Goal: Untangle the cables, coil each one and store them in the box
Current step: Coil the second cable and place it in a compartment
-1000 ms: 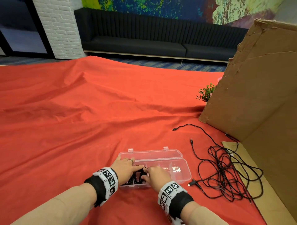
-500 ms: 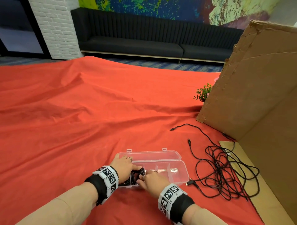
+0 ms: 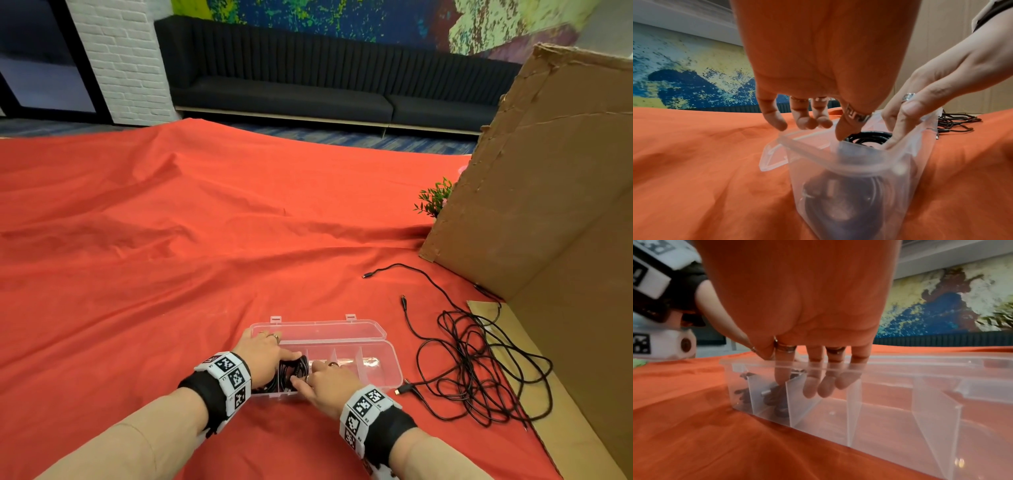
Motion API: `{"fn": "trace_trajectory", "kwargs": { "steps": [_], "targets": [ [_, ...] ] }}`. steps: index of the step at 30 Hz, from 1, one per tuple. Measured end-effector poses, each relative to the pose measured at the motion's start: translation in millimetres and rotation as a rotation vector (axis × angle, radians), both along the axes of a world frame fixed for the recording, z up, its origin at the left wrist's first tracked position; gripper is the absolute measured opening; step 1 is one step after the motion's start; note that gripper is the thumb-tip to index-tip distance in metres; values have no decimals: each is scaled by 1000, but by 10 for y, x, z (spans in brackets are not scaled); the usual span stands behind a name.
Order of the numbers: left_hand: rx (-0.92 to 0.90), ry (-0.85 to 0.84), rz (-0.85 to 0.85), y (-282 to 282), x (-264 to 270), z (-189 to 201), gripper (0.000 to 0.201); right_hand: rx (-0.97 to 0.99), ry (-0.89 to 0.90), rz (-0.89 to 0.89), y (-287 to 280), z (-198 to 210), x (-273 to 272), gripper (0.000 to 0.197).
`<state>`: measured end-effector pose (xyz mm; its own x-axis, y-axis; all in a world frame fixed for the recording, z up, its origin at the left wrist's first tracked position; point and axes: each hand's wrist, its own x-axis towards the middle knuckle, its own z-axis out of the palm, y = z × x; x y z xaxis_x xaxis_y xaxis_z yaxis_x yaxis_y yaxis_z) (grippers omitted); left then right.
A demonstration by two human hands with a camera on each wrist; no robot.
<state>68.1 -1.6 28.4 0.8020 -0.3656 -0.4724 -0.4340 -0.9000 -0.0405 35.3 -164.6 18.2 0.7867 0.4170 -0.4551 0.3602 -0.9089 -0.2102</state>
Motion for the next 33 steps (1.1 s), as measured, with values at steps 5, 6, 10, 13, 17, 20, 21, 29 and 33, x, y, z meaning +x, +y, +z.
{"fn": "trace_trajectory", "kwargs": {
  "steps": [5,6,10,13,17,20,21,29,33],
  "targets": [
    [-35,36,29,0,-17,11,69,133,-37,-59,-60,-9,-10,45],
    [-46,45,36,4,-21,9,70,151,-44,-74,-76,-6,-13,43],
    [-75,37,55,23,-29,-7,68,174,-64,-103,-126,-2,-9,40],
    [-119,13,85,38,-29,-33,62,160,-84,-90,-127,31,-36,40],
    [-198,-39,93,51,-38,-57,60,94,-100,-61,-104,69,-62,41],
    [-199,-57,85,59,-43,-91,59,51,-122,-37,-86,84,-76,42],
    [-191,-57,86,60,-45,-100,59,40,-132,-37,-76,79,-80,42],
    [-80,-50,9,-35,-2,-85,40,16,-152,-185,72,-62,24,43],
    [-67,106,8,-70,99,-41,47,22,-170,-220,106,-90,68,40]
  ]
}}
